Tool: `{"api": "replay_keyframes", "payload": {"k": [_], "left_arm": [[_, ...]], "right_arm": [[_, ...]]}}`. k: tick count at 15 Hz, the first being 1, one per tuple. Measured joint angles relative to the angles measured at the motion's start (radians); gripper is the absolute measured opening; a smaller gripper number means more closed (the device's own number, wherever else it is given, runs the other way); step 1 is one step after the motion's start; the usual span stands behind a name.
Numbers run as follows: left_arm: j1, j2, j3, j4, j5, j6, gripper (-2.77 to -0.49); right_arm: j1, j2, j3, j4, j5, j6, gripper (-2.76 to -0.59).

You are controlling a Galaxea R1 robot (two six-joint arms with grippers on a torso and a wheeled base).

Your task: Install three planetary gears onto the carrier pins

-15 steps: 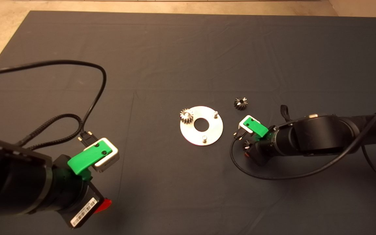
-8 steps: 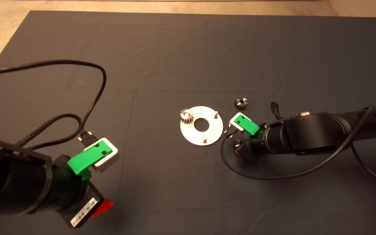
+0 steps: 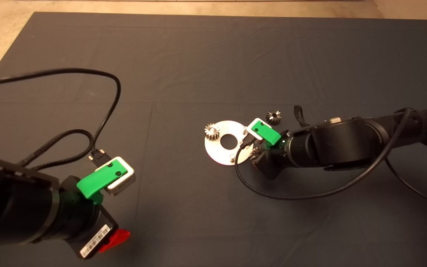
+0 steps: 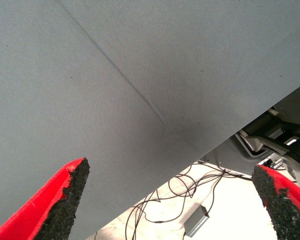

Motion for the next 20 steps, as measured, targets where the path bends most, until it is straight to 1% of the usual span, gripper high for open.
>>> {"api": "replay_keyframes", "payload": {"k": [1, 3, 5, 6, 8, 9, 10, 14, 20], "left_arm": [[0.000, -0.001, 0.000, 0.000, 0.000, 0.000, -0.91], [0.000, 0.000, 0.000, 0.000, 0.000, 0.000, -0.79], [0.000, -0.003, 0.000, 0.000, 0.000, 0.000, -0.77], [0.000, -0.004, 0.000, 0.000, 0.000, 0.000, -0.66], [0.000, -0.005, 0.000, 0.000, 0.000, 0.000, -0.63], [0.000, -0.005, 0.000, 0.000, 0.000, 0.000, -0.52], [0.000, -0.005, 0.000, 0.000, 0.000, 0.000, -0.50], [0.000, -0.005, 0.000, 0.000, 0.000, 0.000, -0.49], [0.000, -0.005, 0.000, 0.000, 0.000, 0.000, -0.49]], "right_arm": [[0.003, 0.017, -0.007, 0.000, -0.001, 0.003, -2.34], [0.008, 0.053, -0.023, 0.000, -0.001, 0.015, -2.34], [0.017, 0.089, -0.038, 0.000, 0.000, 0.022, -2.34], [0.021, 0.106, -0.045, 0.000, -0.001, 0.025, -2.34], [0.024, 0.126, -0.056, 0.000, 0.000, 0.028, -2.34], [0.025, 0.132, -0.063, 0.000, 0.000, 0.028, -2.34], [0.028, 0.138, -0.071, 0.000, -0.001, 0.028, -2.34], [0.028, 0.155, -0.089, 0.000, 0.000, 0.028, -2.34], [0.028, 0.160, -0.109, 0.000, 0.000, 0.026, -2.34]]}}
